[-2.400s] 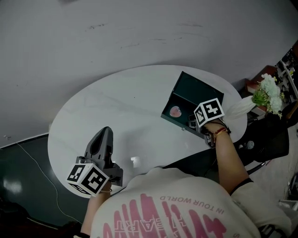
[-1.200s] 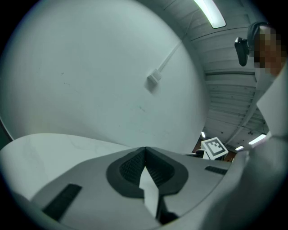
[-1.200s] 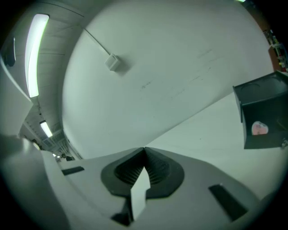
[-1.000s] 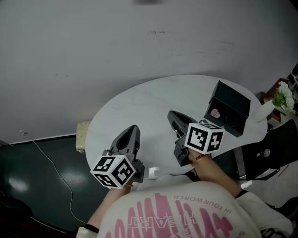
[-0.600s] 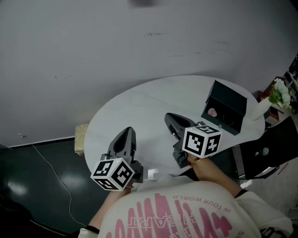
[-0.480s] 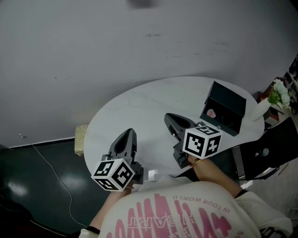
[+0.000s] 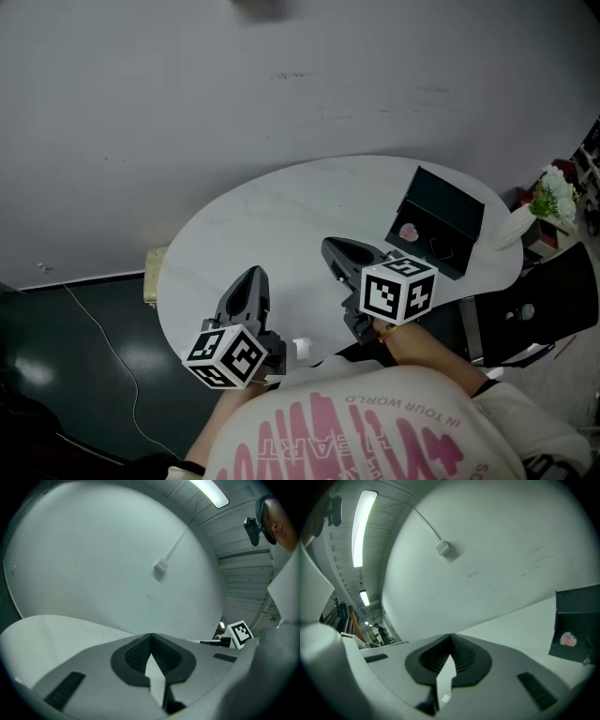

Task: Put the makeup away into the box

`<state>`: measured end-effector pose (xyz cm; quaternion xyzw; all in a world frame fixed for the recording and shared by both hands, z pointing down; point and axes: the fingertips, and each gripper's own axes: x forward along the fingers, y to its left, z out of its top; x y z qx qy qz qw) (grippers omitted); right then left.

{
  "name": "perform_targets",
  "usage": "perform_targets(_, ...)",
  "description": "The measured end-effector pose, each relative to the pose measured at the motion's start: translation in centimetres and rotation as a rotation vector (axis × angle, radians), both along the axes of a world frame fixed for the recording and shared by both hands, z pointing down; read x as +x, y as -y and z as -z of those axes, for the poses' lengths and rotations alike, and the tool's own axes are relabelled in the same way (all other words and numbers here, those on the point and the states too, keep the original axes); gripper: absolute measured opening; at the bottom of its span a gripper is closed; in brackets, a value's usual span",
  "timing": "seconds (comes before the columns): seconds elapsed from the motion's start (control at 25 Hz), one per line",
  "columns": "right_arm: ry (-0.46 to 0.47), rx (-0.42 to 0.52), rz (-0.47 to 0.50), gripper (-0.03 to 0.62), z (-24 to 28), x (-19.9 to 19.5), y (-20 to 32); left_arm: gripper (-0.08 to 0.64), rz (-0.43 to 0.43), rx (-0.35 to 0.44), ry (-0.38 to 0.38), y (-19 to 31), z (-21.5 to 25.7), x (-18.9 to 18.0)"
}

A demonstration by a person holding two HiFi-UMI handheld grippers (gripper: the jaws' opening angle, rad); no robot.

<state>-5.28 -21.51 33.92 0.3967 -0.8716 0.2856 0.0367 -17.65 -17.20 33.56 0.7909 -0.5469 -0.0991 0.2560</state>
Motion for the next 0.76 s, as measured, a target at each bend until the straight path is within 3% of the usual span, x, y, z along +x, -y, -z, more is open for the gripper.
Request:
perform_targets(0.36, -0.014, -0.044, -0.005, -0.003, -1.9, 2.4, -1.8, 0.002, 0.0, -0.028, 0.016, -2.1, -0.6, 2.0)
perform_targets(0.76, -0.063, -0.022, 0.015, -0.003, -2.4, 2.6, -2.5, 0.002, 0.012, -0.026, 0.011, -2.3, -1.1, 2.0)
